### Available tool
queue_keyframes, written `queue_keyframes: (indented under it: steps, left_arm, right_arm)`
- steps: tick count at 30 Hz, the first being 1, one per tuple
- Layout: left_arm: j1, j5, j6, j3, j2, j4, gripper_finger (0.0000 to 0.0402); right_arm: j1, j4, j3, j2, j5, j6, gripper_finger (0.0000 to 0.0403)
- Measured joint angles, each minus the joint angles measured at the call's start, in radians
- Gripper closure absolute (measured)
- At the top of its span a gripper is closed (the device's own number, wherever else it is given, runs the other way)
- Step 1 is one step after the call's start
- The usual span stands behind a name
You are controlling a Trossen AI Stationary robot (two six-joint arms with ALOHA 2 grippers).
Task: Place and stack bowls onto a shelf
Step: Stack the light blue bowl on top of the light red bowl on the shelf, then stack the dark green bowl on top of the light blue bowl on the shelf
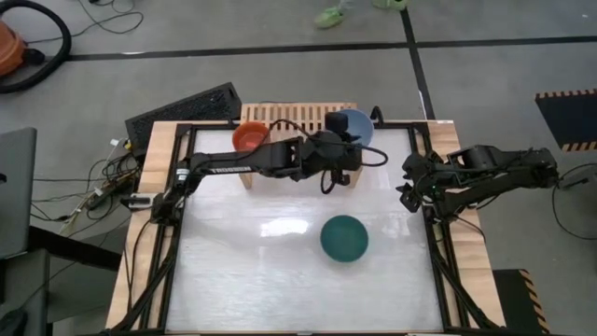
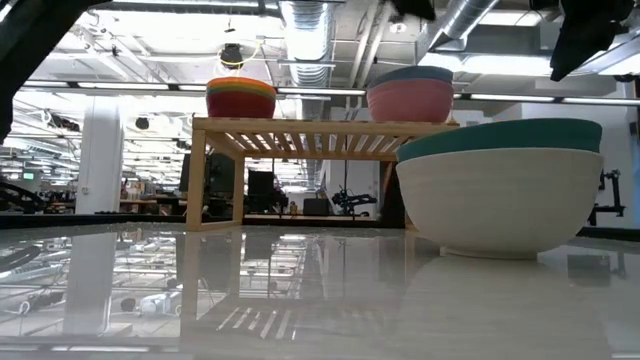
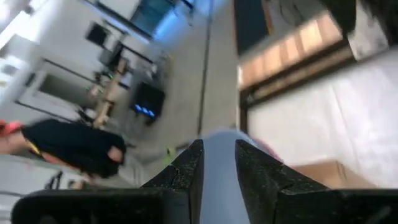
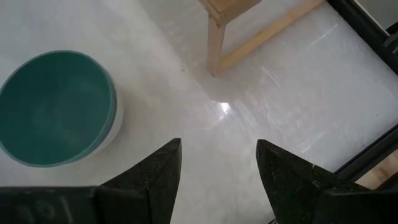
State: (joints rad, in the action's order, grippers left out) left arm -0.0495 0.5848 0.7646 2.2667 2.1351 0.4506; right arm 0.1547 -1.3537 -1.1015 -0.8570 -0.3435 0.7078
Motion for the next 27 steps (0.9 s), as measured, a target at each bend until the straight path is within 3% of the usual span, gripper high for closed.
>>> queue_keyframes:
  steps: [14,20,27]
  left_arm:
    - [-0.020,-0.030,-0.006,-0.013,0.030,0.072,0.0330]
    - [-0.024,-0.135,-0.044,-0.013,0.028,0.116,0.0330]
    - [-0.002,-0.070,-0.068,0.056,0.031,0.129,0.0330]
  right_arm:
    - [0.000,0.000,0.000,0.000,0.000,0.002,0.0168]
    - [0.000,0.000,0.000,0.000,0.001,0.002,0.0168]
    - [0.000,0.000,0.000,0.000,0.001,0.001,0.0168]
